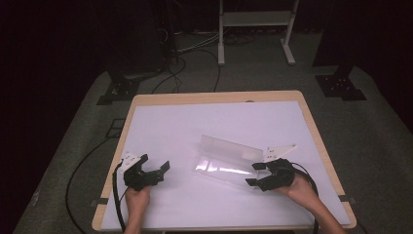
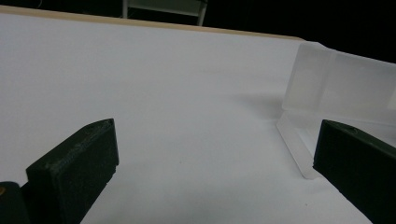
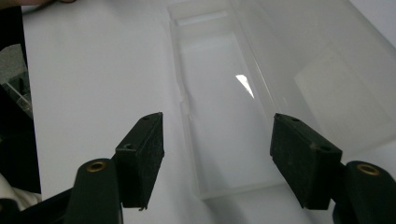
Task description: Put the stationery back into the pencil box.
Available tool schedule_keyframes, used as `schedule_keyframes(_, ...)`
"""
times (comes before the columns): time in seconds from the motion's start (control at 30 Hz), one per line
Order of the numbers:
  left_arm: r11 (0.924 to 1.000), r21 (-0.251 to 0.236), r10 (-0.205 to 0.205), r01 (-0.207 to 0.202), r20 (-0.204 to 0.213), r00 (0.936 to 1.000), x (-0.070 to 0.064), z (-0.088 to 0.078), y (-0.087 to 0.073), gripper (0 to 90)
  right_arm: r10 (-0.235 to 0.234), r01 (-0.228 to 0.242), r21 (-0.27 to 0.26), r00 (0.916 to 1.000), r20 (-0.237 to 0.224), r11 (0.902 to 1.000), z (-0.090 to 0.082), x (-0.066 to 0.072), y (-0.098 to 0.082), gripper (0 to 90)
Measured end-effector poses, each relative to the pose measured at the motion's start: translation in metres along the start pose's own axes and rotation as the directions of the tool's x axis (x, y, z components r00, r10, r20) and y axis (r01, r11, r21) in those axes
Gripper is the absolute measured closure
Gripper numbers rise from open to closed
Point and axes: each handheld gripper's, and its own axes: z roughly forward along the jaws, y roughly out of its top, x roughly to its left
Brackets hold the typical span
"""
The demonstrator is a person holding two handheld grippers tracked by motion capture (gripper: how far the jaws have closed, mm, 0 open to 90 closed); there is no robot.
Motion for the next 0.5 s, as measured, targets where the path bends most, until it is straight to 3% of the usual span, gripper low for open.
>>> schedule_keyframes(0.5, 0.9999, 0.009, 0.015, -0.015, -0.005, 0.9999, -0.002, 0.001, 0.0, 0.0, 0.042, -0.041, -0.028, 0.9979, 0.049, 0.9988, -0.026, -0.008, -0.02, 35.6)
